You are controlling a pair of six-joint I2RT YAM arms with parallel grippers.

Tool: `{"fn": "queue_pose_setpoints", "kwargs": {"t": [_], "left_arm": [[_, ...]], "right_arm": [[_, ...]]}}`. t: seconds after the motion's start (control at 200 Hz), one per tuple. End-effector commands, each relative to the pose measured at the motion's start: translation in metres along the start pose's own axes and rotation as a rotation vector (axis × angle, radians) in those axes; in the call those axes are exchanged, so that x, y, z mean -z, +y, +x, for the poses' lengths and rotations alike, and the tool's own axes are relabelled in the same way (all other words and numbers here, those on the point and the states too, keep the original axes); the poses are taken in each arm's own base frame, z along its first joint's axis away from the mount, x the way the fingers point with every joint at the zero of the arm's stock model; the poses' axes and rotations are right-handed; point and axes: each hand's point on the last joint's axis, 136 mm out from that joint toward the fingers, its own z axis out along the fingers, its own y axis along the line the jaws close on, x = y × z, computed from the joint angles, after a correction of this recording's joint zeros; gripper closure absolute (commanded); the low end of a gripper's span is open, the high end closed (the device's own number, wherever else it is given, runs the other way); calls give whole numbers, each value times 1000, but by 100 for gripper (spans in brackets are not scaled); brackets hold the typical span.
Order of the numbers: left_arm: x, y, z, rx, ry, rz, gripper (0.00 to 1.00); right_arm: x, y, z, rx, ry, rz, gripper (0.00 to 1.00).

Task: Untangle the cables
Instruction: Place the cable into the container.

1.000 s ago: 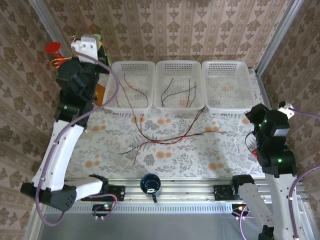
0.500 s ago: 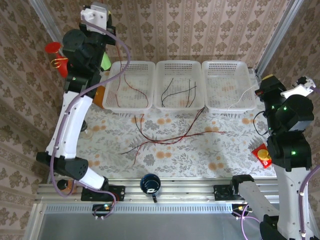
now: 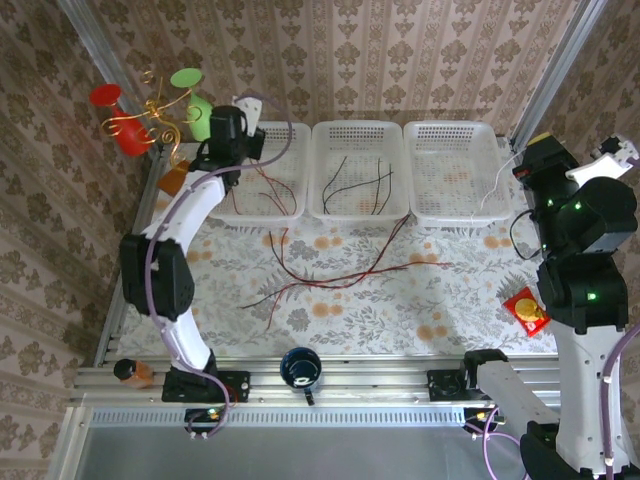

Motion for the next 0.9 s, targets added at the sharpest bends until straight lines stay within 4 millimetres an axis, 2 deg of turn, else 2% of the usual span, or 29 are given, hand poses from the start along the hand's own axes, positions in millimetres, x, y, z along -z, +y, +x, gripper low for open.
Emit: {"fn": "queue_pose_setpoints", "kwargs": {"t": [0.0,0.095,0.225,0.38,0.465,0.585,0.64,0.71,0.765,0.83,0.895], "left_arm": [[-21,-7,54,59,213,13,100],[-41,-19,91,67,334,43,100],[-59,-31,127,73,457,69,100],[-72,-47,161,84,575,125,100],[-77,-50,170,83,610,129,100],[-82,-47,165,89,598,119,100],[-84,-44,155,90,573,112,89],[-87,-43,145,90,542,119,85],[-92,-41,140,90,532,120,77],[-95,-40,138,91,548,129,59],[-95,-38,127,99,545,141,45]], "right_arm": [[6,11,-11,1,-24,-42,100],[8,12,-12,10,-23,-44,100],[10,13,-14,21,-26,-44,100],[7,16,-15,26,-23,-50,100],[6,19,-17,25,-25,-57,100],[5,22,-19,26,-29,-63,100],[5,22,-19,27,-27,-62,100],[4,21,-18,28,-26,-59,100],[4,20,-17,29,-23,-57,100],[4,19,-17,27,-24,-54,100],[2,18,-17,30,-25,-48,100]]}}
